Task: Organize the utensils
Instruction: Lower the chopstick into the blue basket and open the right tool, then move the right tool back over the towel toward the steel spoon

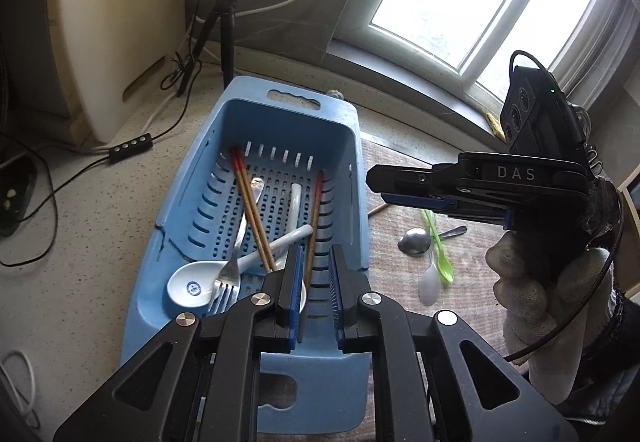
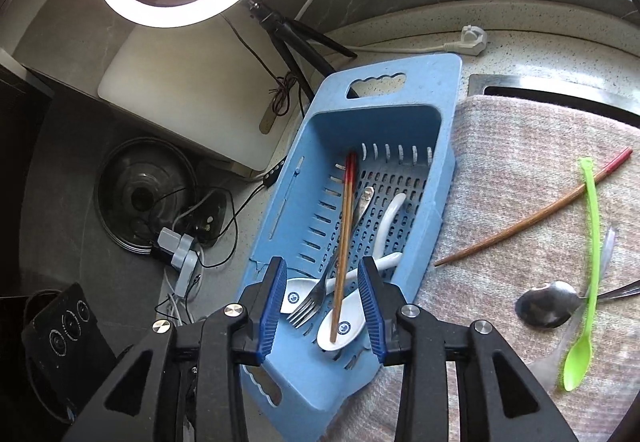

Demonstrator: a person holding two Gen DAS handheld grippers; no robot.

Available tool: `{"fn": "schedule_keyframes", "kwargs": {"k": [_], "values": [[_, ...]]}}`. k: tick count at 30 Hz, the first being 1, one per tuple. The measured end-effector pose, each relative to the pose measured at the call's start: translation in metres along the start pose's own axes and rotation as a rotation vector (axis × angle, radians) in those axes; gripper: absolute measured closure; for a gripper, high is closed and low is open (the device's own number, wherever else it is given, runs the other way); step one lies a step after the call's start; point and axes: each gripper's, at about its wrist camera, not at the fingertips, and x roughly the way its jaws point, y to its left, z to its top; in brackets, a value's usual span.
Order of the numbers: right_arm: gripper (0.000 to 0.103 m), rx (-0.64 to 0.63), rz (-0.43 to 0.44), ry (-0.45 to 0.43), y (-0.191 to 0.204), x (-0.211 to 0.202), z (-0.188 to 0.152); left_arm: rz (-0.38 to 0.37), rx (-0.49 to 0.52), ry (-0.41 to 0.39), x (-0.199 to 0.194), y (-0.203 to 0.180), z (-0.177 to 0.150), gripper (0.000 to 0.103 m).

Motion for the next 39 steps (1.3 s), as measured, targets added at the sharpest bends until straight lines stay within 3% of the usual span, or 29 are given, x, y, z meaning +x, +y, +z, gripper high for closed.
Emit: {"fn": "schedule_keyframes", "kwargs": {"k": [9, 18, 27, 31, 39], "values": [[0.067, 0.069, -0.072, -0.123, -0.084, -0.078, -0.007, -0.06, 0.066, 0.062, 0.035, -0.061, -0.003, 0.09], [0.067, 0.206, -0.09, -0.058, -0.172, -0.115, -0.026, -0.126, 0.142, 0.172, 0.088, -0.132, -0.013, 0.09], [0.067, 0.246, -0.028, -0.024, -0.211, -0.137, -0.039, -0.078, 0.228, 0.269, 0.145, -0.188, -0.012, 0.09], [0.067, 0.216, -0.022, -0.031, -0.219, -0.143, -0.04, -0.037, 0.222, 0.298, 0.163, -0.193, -0.012, 0.09], [0.067, 0.297, 0.028, -0.036, -0.241, -0.146, -0.047, 0.022, 0.246, 0.356, 0.18, -0.195, -0.014, 0.09]]}}
